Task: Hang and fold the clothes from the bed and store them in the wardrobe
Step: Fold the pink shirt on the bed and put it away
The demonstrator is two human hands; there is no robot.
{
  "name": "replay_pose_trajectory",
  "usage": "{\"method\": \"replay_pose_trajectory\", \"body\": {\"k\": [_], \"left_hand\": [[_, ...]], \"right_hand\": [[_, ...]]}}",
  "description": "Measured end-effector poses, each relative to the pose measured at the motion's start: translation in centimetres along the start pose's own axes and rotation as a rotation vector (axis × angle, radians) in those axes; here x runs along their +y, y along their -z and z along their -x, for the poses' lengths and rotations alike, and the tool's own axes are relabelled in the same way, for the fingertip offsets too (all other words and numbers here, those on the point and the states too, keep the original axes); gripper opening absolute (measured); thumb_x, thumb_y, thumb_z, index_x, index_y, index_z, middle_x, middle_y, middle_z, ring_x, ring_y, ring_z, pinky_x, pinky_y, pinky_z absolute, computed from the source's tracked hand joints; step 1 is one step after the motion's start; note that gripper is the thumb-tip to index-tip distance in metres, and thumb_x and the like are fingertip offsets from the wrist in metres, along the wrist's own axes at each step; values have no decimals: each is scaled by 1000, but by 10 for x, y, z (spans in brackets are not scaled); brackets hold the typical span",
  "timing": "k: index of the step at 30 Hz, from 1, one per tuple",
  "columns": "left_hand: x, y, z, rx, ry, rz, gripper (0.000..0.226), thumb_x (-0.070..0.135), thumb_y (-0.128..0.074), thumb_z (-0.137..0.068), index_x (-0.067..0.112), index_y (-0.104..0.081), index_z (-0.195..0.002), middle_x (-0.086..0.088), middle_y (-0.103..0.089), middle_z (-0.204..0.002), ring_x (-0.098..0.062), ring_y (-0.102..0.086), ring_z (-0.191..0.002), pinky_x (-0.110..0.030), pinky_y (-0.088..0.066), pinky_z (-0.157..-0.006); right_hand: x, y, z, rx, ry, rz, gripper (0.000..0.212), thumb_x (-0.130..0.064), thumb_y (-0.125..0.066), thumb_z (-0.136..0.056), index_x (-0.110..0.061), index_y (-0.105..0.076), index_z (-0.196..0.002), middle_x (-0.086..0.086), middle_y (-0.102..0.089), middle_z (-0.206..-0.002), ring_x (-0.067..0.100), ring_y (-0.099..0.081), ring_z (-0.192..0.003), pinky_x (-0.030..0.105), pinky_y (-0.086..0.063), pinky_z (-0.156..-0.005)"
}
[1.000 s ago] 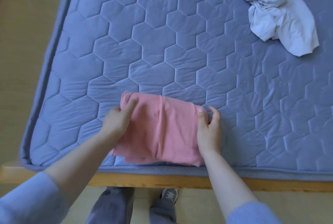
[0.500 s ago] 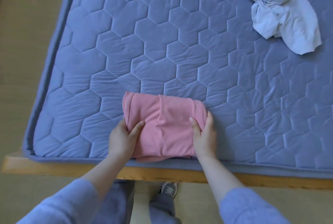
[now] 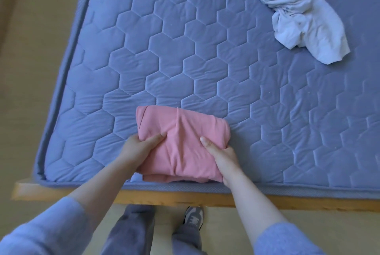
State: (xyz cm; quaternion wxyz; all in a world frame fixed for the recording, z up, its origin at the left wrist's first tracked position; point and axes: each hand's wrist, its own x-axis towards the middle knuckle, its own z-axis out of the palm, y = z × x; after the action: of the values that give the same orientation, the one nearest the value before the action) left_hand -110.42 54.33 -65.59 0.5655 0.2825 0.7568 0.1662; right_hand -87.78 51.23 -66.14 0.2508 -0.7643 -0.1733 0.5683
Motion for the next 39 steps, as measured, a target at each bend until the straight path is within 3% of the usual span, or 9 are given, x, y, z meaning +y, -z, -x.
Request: {"method": "replay_pose_trajectory", "body": {"k": [5,8,13,20,25,29,31,35,39], "left_hand": [[58,7,36,-22,-151,115,32,38,-84,-69,15,-70,-87,14,-73,-69,2,-68,-61,-10,-46,-46],[107,9,74,-68,-220,147,35,41,-84,-67,17,-71,-88,9,-75,-77,-6,-72,-71,-17,-52,-54],[189,13,156,-158,-339,221,50,46,-86,-58,15,-72,-94,2,-77,-87,-14,-73,-81,-31,-56,-75],[305,19,273,-230,-565,240,55,49,-81,-55,17,-70,-97,3,-76,-87,-14,-73,-82,-32,-56,-77],[382,30,356,-281,-830,193,52,52,-79,-56,18,-70,-94,6,-76,-85,-10,-73,-79,-29,-55,-70],[433,33,414,-382,-1016,206,47,50,-78,-59,23,-67,-95,13,-75,-85,-3,-71,-77,-15,-52,-58],[453,32,438,-437,-1085,209,47,49,-78,-61,22,-67,-98,11,-75,-88,-4,-71,-80,-14,-52,-59],[479,23,479,-476,-1196,235,44,50,-76,-64,24,-67,-99,10,-75,-91,-5,-71,-84,-19,-52,-66],[496,-3,522,-507,-1307,273,40,49,-76,-66,29,-67,-99,12,-74,-93,-3,-70,-87,-24,-51,-73]], "right_hand": [[-47,29,37,-10,45,-156,70,-55,-84,-44,-12,-69,-97,-4,-75,-93,10,-72,-86,25,-56,-77],[-89,57,69,-60,122,-255,65,-45,-87,-50,-15,-66,-104,-4,-76,-97,8,-72,-89,20,-56,-71],[-167,117,137,-77,277,-284,70,-38,-90,-51,-13,-67,-112,2,-75,-103,15,-72,-95,32,-56,-85],[-267,203,250,-26,556,-319,66,-34,-83,-56,-18,-63,-116,-2,-74,-107,12,-71,-97,28,-55,-81],[-317,250,338,123,736,-342,71,-38,-82,-54,-13,-64,-117,1,-74,-107,14,-71,-98,34,-55,-90],[-345,277,402,270,881,-390,63,-42,-79,-54,-19,-65,-111,-7,-73,-102,2,-70,-87,14,-52,-68],[-356,291,432,353,967,-400,57,-42,-78,-58,-21,-65,-110,-10,-73,-101,-1,-69,-85,8,-49,-62],[-368,319,487,506,1069,-376,54,-44,-75,-61,-22,-67,-109,-9,-73,-102,-1,-69,-86,8,-49,-64],[-363,360,525,633,1105,-322,65,-55,-73,-63,-24,-64,-120,-10,-71,-110,4,-67,-98,22,-51,-82]]}}
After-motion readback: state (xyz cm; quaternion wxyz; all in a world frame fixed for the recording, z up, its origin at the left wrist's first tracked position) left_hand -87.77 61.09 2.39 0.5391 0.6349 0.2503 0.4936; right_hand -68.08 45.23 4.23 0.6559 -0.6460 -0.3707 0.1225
